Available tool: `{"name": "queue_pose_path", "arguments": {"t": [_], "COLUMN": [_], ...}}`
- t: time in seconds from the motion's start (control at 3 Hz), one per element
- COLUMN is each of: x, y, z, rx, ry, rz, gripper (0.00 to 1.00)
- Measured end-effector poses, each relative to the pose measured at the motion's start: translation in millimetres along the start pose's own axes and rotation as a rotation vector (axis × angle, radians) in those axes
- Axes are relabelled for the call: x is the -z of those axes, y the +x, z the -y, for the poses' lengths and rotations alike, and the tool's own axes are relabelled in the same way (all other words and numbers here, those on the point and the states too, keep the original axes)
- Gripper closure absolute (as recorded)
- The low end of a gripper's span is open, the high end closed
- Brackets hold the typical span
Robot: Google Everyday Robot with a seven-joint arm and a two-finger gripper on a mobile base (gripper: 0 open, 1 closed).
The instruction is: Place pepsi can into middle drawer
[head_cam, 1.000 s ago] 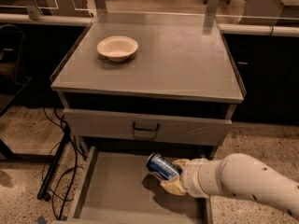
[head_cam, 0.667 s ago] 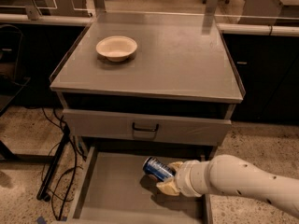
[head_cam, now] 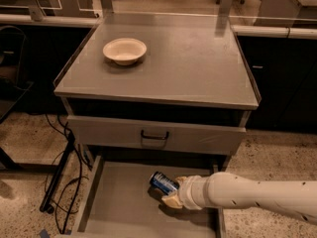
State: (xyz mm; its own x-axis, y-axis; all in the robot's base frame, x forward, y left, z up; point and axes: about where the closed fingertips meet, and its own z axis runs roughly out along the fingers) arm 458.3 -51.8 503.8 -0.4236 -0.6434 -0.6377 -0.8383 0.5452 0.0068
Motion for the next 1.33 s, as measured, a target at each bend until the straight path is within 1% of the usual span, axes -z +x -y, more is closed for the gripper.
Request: {"name": "queue_pose_path", "arguments": {"t": [0.33,0.67,1.0,1.33], "x": [-39,-45,-57,-74], "y": [16,20,31,48], "z": [15,17,25,32], "rx": [-0.011,-0.01,0.01,0.023], "ry": [0.024,0.024,0.05,0.082], "rz": [0.008,0.02,0.075,0.111], "gripper": [1.0,1.0,1.0,1.0]}}
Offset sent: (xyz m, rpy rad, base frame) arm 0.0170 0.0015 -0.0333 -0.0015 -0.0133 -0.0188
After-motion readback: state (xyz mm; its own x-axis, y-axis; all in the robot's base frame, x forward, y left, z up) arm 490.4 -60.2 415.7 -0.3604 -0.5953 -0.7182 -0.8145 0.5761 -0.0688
